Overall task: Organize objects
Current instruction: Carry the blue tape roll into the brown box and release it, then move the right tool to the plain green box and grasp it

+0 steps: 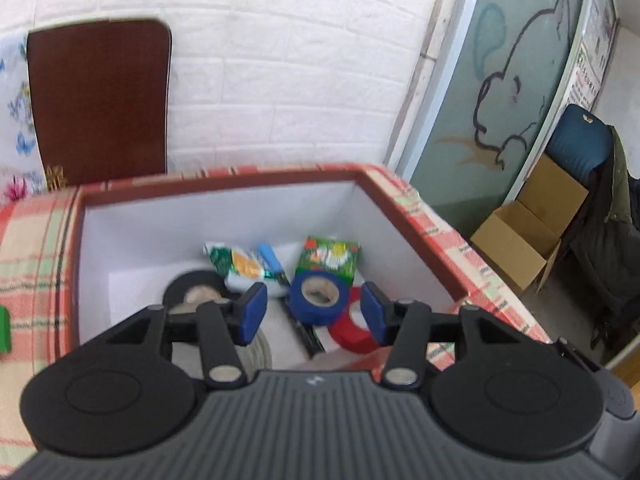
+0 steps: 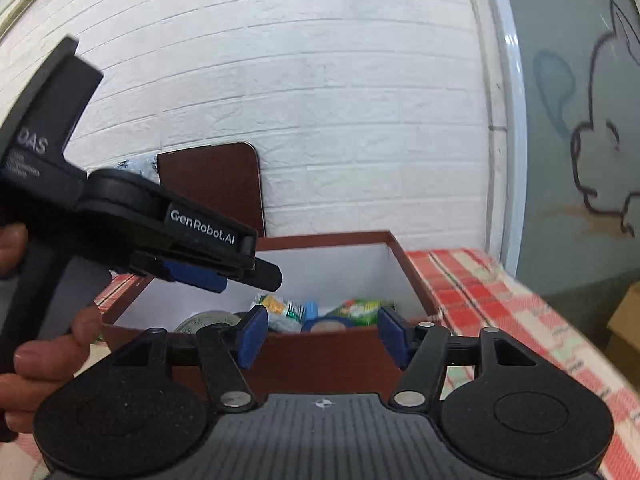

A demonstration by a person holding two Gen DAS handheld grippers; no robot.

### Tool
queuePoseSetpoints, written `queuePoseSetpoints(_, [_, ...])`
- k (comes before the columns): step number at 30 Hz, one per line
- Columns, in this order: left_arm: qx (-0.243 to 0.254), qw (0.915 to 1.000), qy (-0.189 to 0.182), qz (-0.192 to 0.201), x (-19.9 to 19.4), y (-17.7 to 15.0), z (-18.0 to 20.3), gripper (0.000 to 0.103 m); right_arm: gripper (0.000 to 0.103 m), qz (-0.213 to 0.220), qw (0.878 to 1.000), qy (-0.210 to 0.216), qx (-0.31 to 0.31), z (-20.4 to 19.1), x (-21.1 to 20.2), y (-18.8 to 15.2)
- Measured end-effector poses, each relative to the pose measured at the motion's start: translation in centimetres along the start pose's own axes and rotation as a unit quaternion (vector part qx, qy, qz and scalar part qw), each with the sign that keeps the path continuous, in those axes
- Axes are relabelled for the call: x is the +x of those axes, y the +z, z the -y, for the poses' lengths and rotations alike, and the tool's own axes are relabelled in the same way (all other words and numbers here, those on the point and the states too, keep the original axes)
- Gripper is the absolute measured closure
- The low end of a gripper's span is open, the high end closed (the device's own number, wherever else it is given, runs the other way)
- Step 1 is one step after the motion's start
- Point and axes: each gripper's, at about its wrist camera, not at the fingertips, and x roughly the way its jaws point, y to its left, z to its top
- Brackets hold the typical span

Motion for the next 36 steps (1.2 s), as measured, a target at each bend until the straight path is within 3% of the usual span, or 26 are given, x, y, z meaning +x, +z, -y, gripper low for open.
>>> queuePoseSetpoints(4, [0.034, 0.9994, 0.001, 0.003, -0.8, -0.5, 0.5, 0.048, 0.04, -0.006, 1.0, -0.009, 0.021, -0.4, -0.4, -0.1])
queuePoseSetpoints(9, [0.021, 0.9994, 0.0, 0.026, -4.1, -1.5, -1.9, 0.043, 0.04, -0.032, 0.999, 0.014, 0.026, -1.6, 0.3, -1.2])
queuePoseSetpoints(14, [-0.001, 0.9988, 0.04, 0.028, -7.3, -3.9, -7.2, 0.042, 0.04, -0.059, 0.996, 0.061, 0.002, -5.8, 0.8, -3.0])
queuePoseSetpoints(18, [-0.045, 0.9936, 0.1, 0.026, -9.2, -6.1, -13.5, 0.041, 0.04, -0.092, 0.987, 0.129, -0.023, -10.2, 1.4, -4.4])
queuePoseSetpoints(21, [-0.071, 0.9824, 0.172, 0.015, -9.6, -8.2, -19.0, 0.04, 0.04, -0.105, 0.976, 0.177, -0.068, -14.3, 2.4, -5.1])
queuePoseSetpoints(26, [-0.124, 0.9501, 0.286, -0.001, -9.4, -11.8, -28.3, 0.04, 0.04, -0.115, 0.961, 0.219, -0.123, -20.7, 6.1, -4.9])
queuePoseSetpoints(28, [-0.155, 0.9393, 0.305, 0.019, -10.3, -13.3, -30.9, 0.04, 0.04, -0.118, 0.954, 0.236, -0.142, -23.1, 8.0, -4.6])
queuePoseSetpoints(30, [-0.14, 0.9266, 0.344, 0.059, -11.1, -15.1, -31.9, 0.036, 0.038, -0.116, 0.947, 0.248, -0.167, -25.5, 10.2, -4.6])
queuePoseSetpoints(32, [-0.17, 0.9237, 0.327, 0.105, -12.3, -16.0, -32.7, 0.032, 0.033, -0.114, 0.945, 0.242, -0.188, -27.5, 12.6, -4.6])
queuePoseSetpoints(36, [-0.191, 0.9225, 0.312, 0.123, -12.4, -16.0, -33.6, 0.03, 0.022, -0.123, 0.952, 0.227, -0.168, -30.1, 17.3, -4.2])
